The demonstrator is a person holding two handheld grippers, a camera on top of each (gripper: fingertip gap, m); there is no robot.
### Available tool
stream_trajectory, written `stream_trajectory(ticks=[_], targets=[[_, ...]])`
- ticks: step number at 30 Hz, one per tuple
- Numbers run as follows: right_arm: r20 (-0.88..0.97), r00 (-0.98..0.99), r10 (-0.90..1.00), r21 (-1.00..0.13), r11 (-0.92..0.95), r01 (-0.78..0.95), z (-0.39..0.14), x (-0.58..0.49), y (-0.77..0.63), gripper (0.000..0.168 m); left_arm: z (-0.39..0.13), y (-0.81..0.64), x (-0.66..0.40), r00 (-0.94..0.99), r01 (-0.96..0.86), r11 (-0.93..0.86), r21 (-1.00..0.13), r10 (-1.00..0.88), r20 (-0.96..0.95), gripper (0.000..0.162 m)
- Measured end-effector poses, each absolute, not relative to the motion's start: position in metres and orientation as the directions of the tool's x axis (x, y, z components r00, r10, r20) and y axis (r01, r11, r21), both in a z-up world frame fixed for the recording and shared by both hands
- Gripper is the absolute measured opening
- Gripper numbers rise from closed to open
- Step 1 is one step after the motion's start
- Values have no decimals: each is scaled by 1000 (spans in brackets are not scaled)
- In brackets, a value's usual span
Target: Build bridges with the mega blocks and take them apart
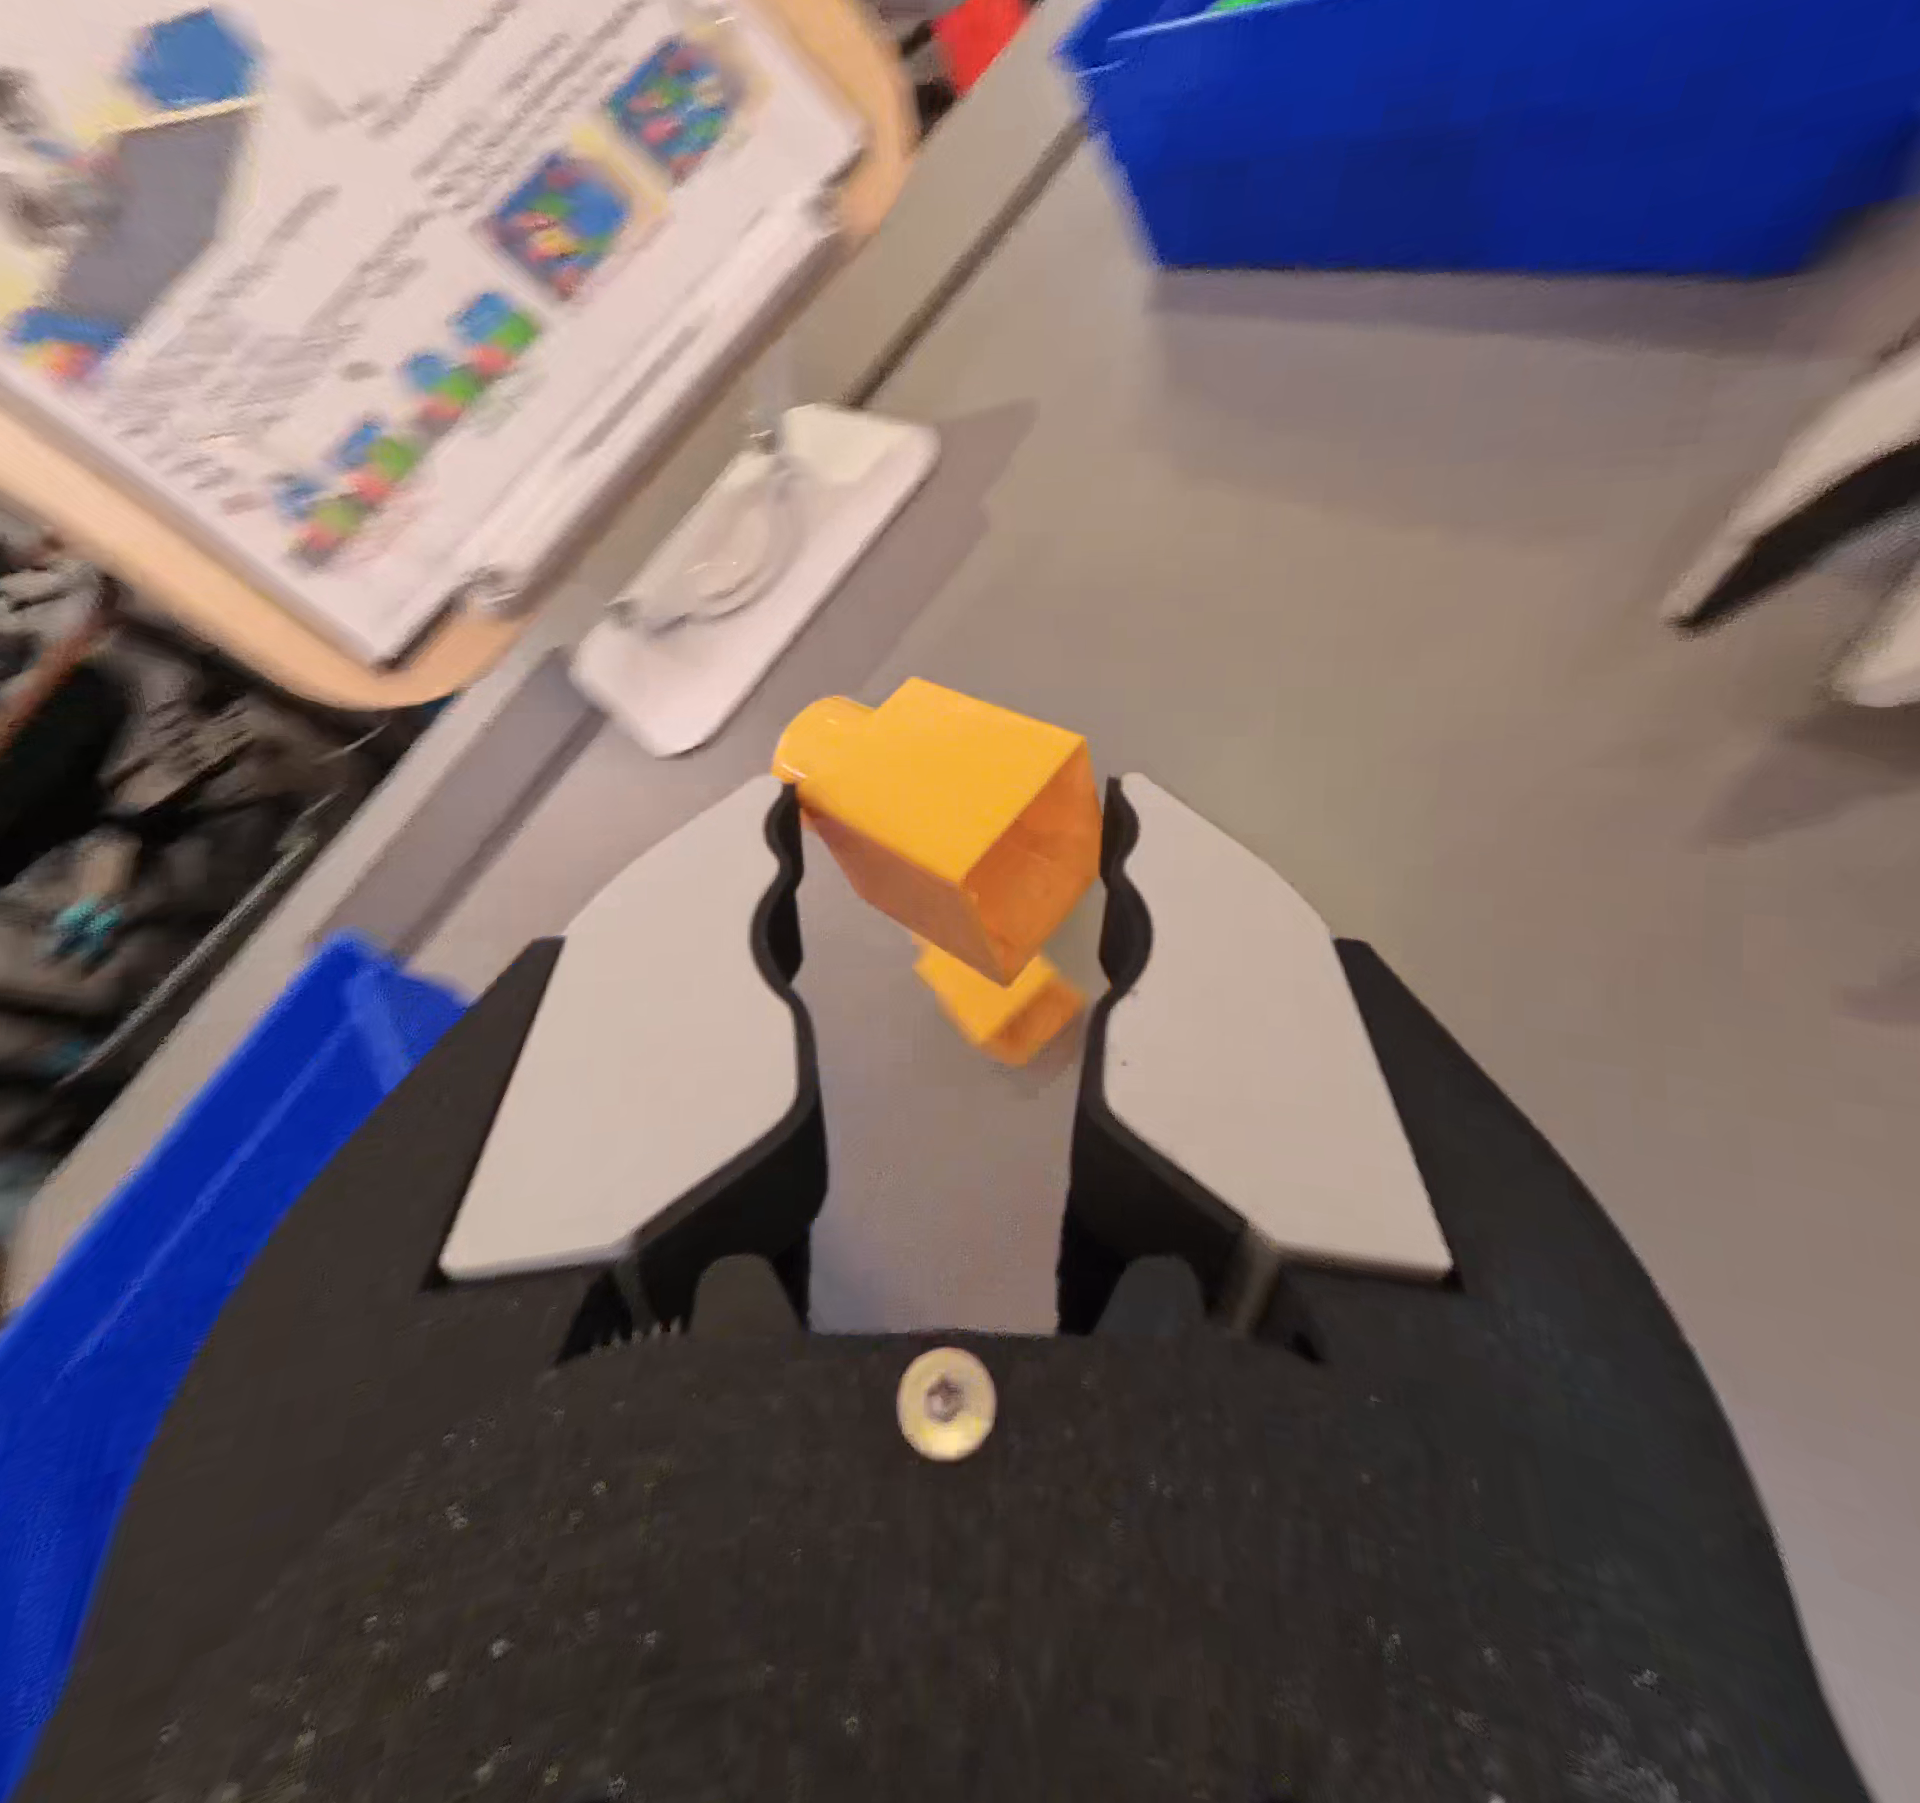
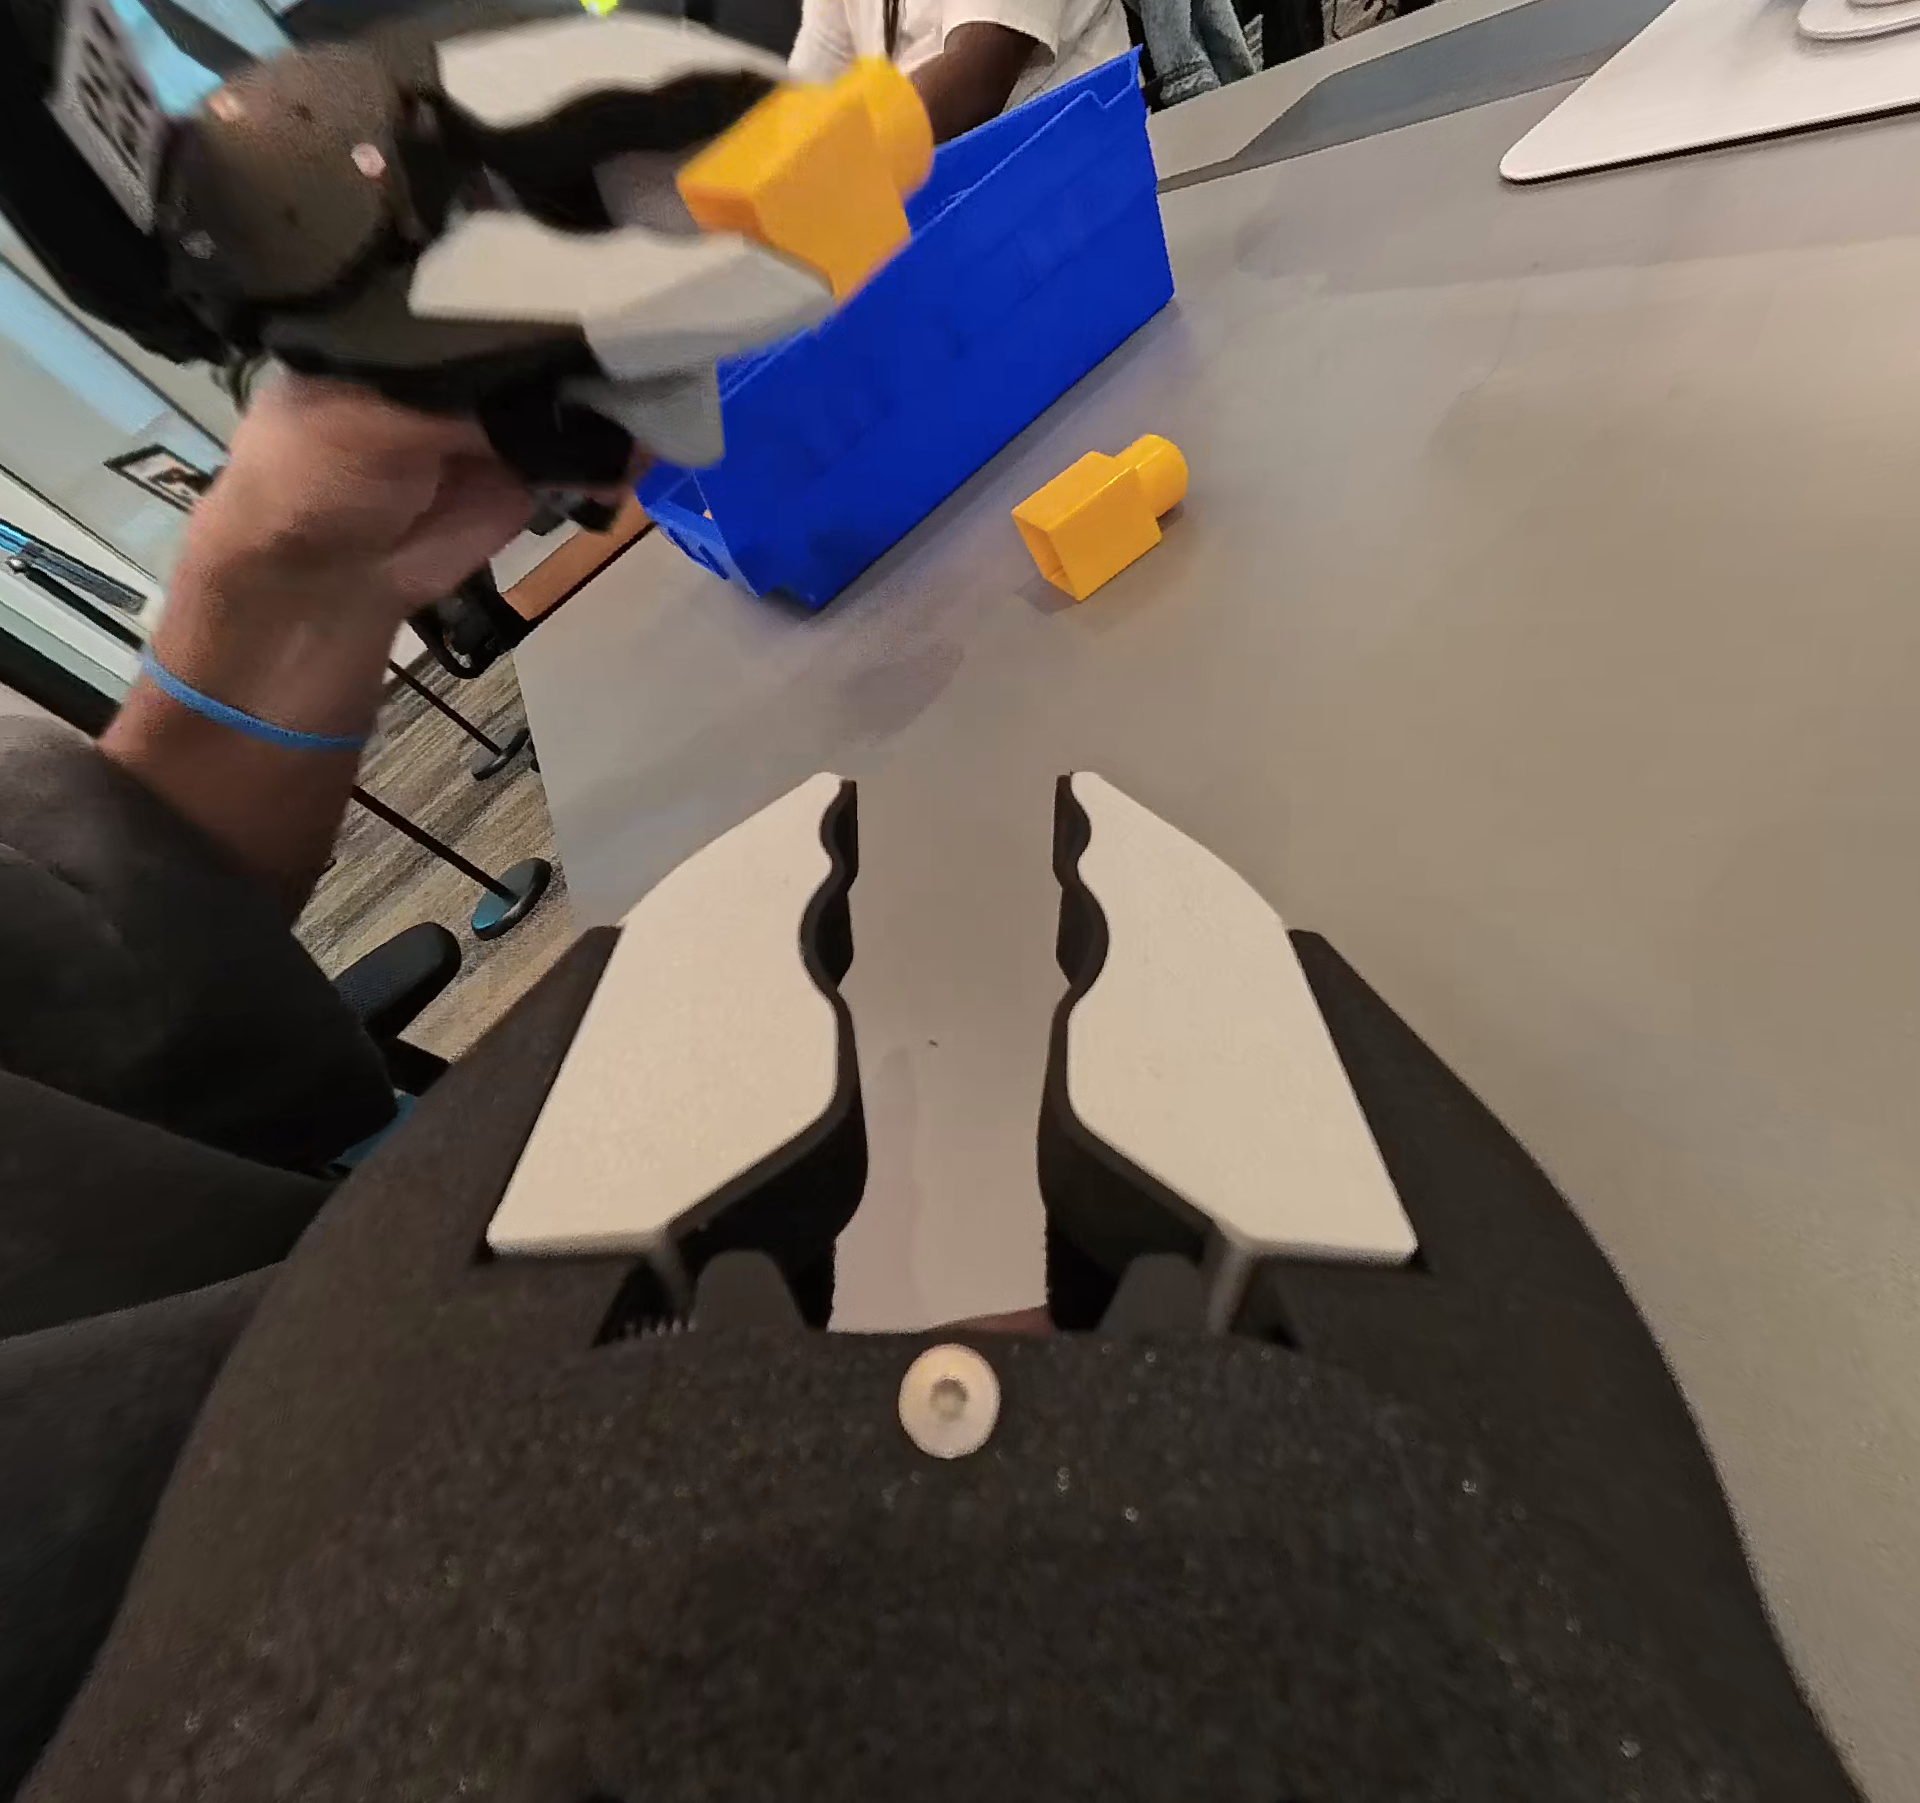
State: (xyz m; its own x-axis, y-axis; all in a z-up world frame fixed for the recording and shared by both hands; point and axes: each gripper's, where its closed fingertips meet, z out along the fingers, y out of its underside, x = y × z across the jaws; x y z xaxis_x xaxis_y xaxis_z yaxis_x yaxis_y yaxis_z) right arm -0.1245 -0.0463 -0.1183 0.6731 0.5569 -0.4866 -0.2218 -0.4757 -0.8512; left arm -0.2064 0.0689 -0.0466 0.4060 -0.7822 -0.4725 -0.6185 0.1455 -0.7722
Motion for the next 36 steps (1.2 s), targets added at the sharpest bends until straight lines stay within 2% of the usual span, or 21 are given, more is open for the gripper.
stream_trajectory(ticks=[2, 6, 10, 16, 23, 31, 33, 36], targets=[[-494, 667, 558, -848, -477, -229, -118, -124, -47, 36, -71, 57, -195, 323, -611, 163, -775, -843, -431, 55], [-497, 662, 561, -847, -478, -231, -118, -124, -48, 36, -121, 65, -186, 244, -706, 152, -692, -864, -440, 55], [-498, 661, 561, -847, -479, -232, -118, -124, -48, 35, -149, 75, -173, 194, -757, 159, -634, -872, -450, 55], [-506, 655, 561, -843, -482, -239, -117, -124, -48, 35, -169, 90, -174, 107, -831, 202, -519, -857, -505, 55], [-518, 645, 562, -837, -489, -246, -117, -124, -48, 35, -176, 96, -179, 70, -847, 232, -479, -844, -532, 56], [-529, 638, 560, -831, -496, -253, -118, -123, -48, 35, -152, 89, -187, 159, -809, 173, -561, -856, -492, 69], [-531, 636, 559, -829, -496, -257, -117, -123, -47, 35, -120, 79, -197, 235, -762, 147, -631, -844, -482, 69], [-536, 633, 558, -827, -498, -260, -117, -123, -47, 35, -53, 60, -232, 450, -591, 53, -805, -807, -383, 69]])
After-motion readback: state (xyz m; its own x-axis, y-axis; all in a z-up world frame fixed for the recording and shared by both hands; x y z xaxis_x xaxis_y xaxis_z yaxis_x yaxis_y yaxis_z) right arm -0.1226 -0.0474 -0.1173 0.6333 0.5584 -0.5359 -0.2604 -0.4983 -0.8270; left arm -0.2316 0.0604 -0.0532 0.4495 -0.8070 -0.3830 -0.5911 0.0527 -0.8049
